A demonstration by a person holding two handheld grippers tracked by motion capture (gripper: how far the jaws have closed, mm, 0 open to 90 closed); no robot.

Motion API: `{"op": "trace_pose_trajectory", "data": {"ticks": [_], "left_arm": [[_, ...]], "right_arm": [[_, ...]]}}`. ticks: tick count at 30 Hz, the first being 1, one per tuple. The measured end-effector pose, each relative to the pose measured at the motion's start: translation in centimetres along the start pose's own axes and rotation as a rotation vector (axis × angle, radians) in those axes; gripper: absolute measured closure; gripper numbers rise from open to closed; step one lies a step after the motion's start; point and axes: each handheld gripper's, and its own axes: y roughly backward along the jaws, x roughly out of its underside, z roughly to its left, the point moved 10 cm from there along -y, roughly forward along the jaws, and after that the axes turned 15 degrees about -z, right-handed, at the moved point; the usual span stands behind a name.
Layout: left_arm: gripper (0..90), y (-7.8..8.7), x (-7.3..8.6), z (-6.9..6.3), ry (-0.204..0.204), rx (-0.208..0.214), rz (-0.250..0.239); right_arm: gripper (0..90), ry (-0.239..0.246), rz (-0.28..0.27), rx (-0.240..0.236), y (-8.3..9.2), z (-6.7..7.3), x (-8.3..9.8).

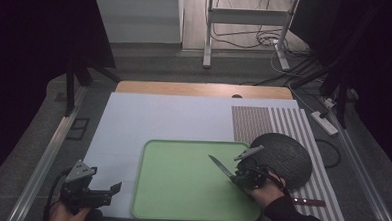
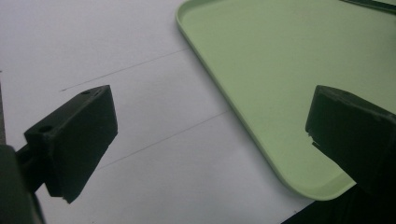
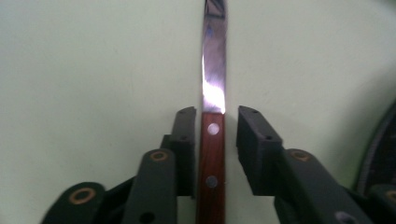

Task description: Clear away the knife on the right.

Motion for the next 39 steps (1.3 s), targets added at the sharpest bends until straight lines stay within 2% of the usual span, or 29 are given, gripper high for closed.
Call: {"op": "trace_pose_trajectory", "data": {"ticks": [3,6,7,12,14,16,17,19,21,23,30,39], "left_arm": [[2.7,0.0,0.0,0.0,0.001,0.000,0.001],[2.8,0.0,0.0,0.0,0.000,0.001,0.001],[2.8,0.0,0.0,0.0,0.000,0.001,0.001],[2.8,0.0,0.0,0.0,-0.001,0.001,0.002],[2.9,0.0,0.0,0.0,-0.002,0.001,0.002],[2.8,0.0,0.0,0.0,-0.004,0.001,0.002],[2.9,0.0,0.0,0.0,-0.001,0.002,0.001],[2.8,0.0,0.0,0.0,0.000,0.001,0.001],[2.8,0.0,0.0,0.0,0.000,0.002,0.000],[2.8,0.0,0.0,0.0,-0.001,0.002,0.000],[2.9,0.0,0.0,0.0,-0.002,0.003,0.000],[2.9,-0.1,0.0,0.0,-0.003,0.003,0.000]], "right_arm": [[68.3,0.006,-0.049,-0.006,0.8,-0.4,-1.1],[86.5,0.022,-0.062,-0.048,1.0,0.0,-1.8],[89.4,0.035,-0.056,-0.067,0.8,0.3,-2.0],[89.6,0.109,0.000,-0.114,-1.1,2.0,-2.0],[89.5,0.132,0.025,-0.111,-1.9,2.1,-1.9],[89.5,0.135,0.043,-0.106,-2.4,1.9,-1.6],[89.5,0.125,0.056,-0.102,-2.4,1.4,-1.1],[89.5,0.112,0.053,-0.105,-2.4,1.2,-1.0],[89.5,0.092,0.053,-0.079,-2.0,0.0,-0.7],[89.5,0.085,0.054,-0.076,-1.9,-0.2,-0.7],[89.5,0.028,0.054,-0.037,-0.7,-2.4,0.3],[89.4,-0.011,0.057,-0.007,0.0,-3.7,0.9]]}}
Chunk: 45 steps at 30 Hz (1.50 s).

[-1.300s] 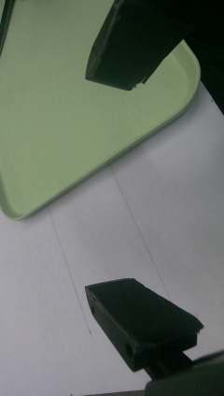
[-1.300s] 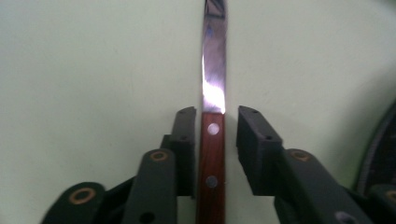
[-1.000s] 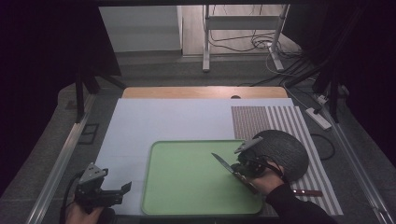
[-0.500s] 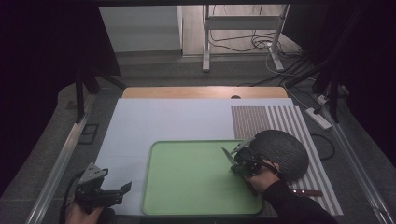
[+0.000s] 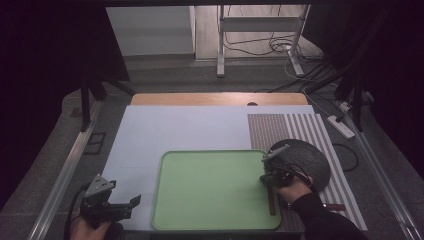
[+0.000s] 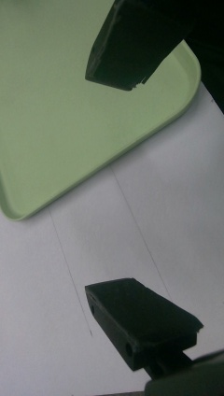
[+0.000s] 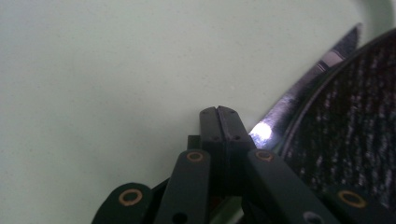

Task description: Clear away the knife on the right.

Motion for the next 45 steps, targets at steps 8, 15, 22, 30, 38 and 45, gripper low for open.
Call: {"op": "trace_pose_trajectory", "data": {"ticks": [8,15,22,30,38,45], "left_arm": [[3.0,0.0,0.0,0.0,-0.002,0.001,0.001],[2.9,0.0,0.0,0.0,0.000,0.003,0.002],[3.0,0.0,0.0,0.0,0.002,0.005,0.002],[2.9,0.0,0.0,0.0,0.001,0.005,0.001],[3.0,0.0,0.0,-0.1,-0.003,0.004,0.003],[2.9,0.0,0.0,-0.1,-0.004,0.007,0.000]], "right_arm": [[84.3,-0.008,-0.056,-0.022,0.5,0.5,-1.0],[50.2,-0.027,-0.135,-0.049,1.7,1.1,-2.2],[12.4,-0.002,-0.185,0.016,3.8,1.0,-2.3],[2.8,-0.059,-0.259,0.035,6.9,0.3,-1.0],[0.0,-0.100,-0.315,0.108,9.5,-0.7,0.7],[0.0,-0.166,-0.360,0.148,11.7,-1.3,3.0]]}}
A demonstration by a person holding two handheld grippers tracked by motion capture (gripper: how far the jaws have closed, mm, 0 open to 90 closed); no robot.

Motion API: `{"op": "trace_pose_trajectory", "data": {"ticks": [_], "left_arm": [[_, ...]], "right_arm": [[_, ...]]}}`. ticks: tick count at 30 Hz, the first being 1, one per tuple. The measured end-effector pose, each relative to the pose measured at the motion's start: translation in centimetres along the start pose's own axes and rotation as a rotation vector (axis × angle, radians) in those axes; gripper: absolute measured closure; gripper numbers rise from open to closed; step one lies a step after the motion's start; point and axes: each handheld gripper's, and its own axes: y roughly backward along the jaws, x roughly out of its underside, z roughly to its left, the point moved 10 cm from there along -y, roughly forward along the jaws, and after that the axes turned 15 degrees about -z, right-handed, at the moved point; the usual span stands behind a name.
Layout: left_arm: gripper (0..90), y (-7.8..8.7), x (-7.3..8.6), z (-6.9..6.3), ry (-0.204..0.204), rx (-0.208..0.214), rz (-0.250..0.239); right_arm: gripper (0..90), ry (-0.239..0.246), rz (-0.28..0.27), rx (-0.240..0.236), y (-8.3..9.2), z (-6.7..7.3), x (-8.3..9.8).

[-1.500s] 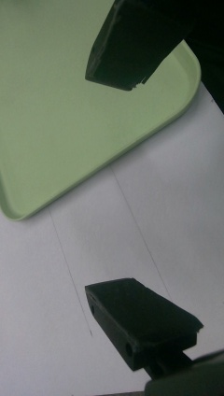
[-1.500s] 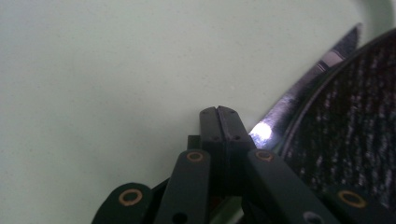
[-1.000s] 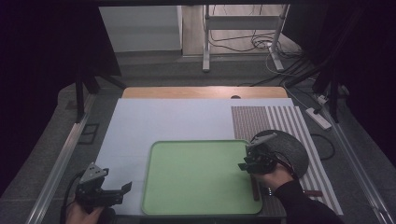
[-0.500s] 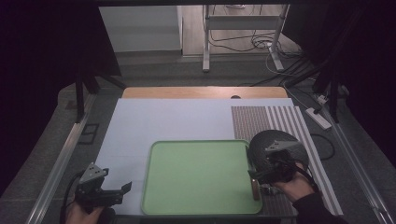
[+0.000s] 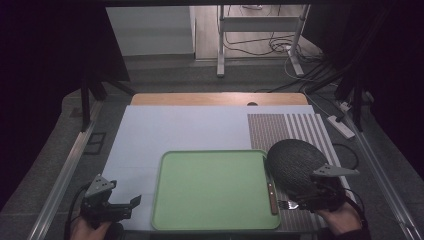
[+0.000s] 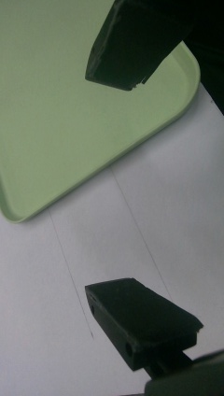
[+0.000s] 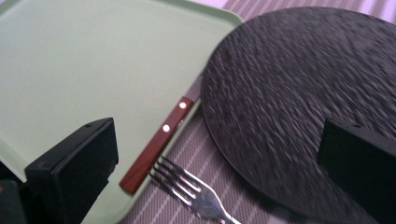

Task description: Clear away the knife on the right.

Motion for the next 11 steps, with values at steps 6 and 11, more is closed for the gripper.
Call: {"op": "trace_pose_trajectory", "data": {"ticks": [6,11], "left_arm": [[2.9,0.0,0.0,0.0,-0.002,0.000,0.003],[2.9,-0.1,0.0,-0.1,-0.002,0.002,0.002]], "right_arm": [[0.0,-0.049,-0.055,0.034,1.7,-0.6,0.4],[0.0,-0.053,-0.044,0.040,1.8,-0.7,0.6]]}}
